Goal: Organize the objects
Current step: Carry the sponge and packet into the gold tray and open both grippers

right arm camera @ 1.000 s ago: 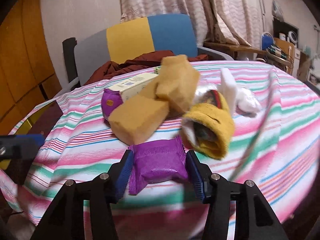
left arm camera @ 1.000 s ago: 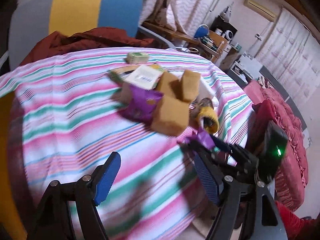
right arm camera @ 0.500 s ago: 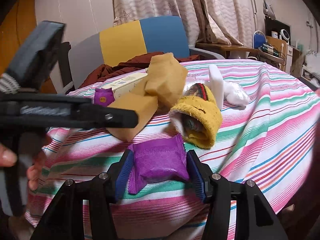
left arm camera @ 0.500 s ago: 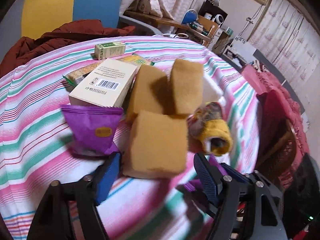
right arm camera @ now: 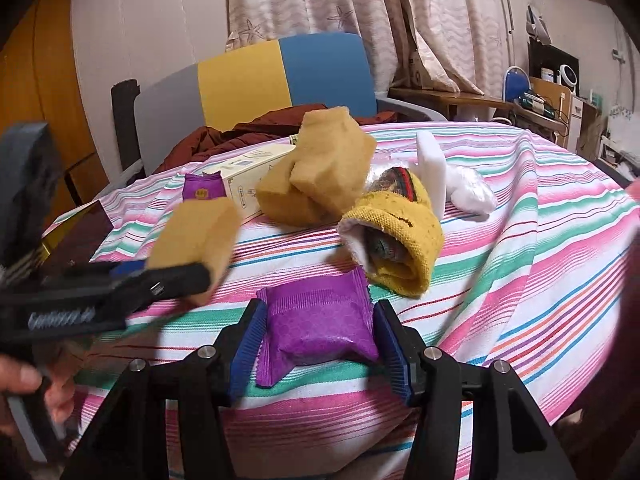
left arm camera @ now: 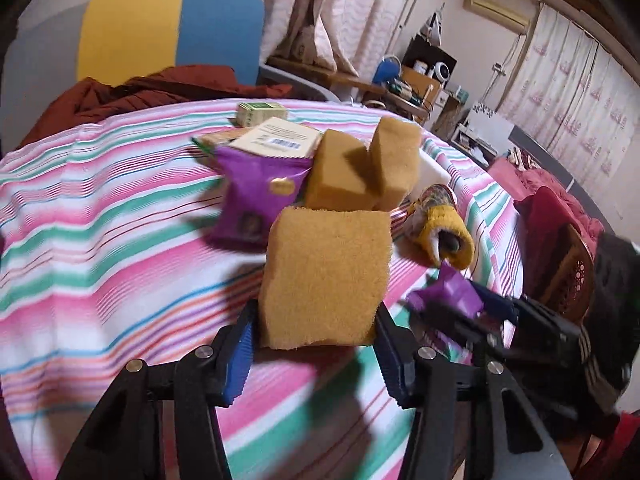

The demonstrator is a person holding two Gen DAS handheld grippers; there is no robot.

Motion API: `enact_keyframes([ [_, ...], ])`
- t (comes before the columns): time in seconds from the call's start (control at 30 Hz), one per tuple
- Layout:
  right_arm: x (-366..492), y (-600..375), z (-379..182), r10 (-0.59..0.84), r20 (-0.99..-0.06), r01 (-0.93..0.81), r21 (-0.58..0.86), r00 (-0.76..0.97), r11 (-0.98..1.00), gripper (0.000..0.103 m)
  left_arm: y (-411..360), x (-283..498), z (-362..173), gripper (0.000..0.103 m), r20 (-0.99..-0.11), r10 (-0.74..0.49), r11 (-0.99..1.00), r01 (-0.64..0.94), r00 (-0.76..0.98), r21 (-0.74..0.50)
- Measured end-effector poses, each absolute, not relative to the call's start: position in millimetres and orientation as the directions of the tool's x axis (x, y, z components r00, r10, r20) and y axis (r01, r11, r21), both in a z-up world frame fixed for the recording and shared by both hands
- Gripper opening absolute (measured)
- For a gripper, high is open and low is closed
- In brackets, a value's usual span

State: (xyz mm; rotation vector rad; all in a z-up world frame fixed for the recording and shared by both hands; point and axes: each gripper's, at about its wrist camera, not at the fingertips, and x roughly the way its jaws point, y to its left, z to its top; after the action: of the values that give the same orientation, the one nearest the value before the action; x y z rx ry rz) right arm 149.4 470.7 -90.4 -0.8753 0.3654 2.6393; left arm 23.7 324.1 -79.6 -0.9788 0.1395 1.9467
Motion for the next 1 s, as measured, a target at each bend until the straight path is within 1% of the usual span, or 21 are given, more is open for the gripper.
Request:
enact_keyframes([
  [0.1, 148.9, 469.0, -89.2, 0.236, -0.627, -0.398, 0.129, -0.742, -0.908, 0.056, 308.7, 27.4, -79.7, 0.054, -0.668, 0.691, -0.585, -0.756, -0.276, -0.293],
  [0.37, 146.6, 463.3, -83.0, 0.195, -0.665, -0.397, 0.166, -0.721, -0.902, 0.055, 277.9, 33.2, -71.4, 0.054, -0.678, 0.673, -0.629, -0.712, -0.297, -0.312],
  [0.63, 132.0, 438.9, -76.6, 0.068, -0.694, -0.318, 0.238, -0.717, -0.918, 0.055, 220.4, 54.2, -48.9, 0.054, -0.628, 0.696, -0.636, -0.706, -0.348, -0.314],
  [0.83, 117.3, 399.6, -58.0, -0.029, -0.678, -0.202, 0.260, -0.734, -0.944, 0.055, 175.2, 58.5, -30.6, 0.054, -0.589, 0.703, -0.661, -0.670, -0.397, -0.337],
  [1.0, 106.8, 361.2, -37.0, -0.118, -0.637, -0.107, 0.303, -0.761, -0.947, 0.056, 137.0, 57.1, -19.1, 0.054, -0.564, 0.689, -0.698, -0.627, -0.455, -0.345],
])
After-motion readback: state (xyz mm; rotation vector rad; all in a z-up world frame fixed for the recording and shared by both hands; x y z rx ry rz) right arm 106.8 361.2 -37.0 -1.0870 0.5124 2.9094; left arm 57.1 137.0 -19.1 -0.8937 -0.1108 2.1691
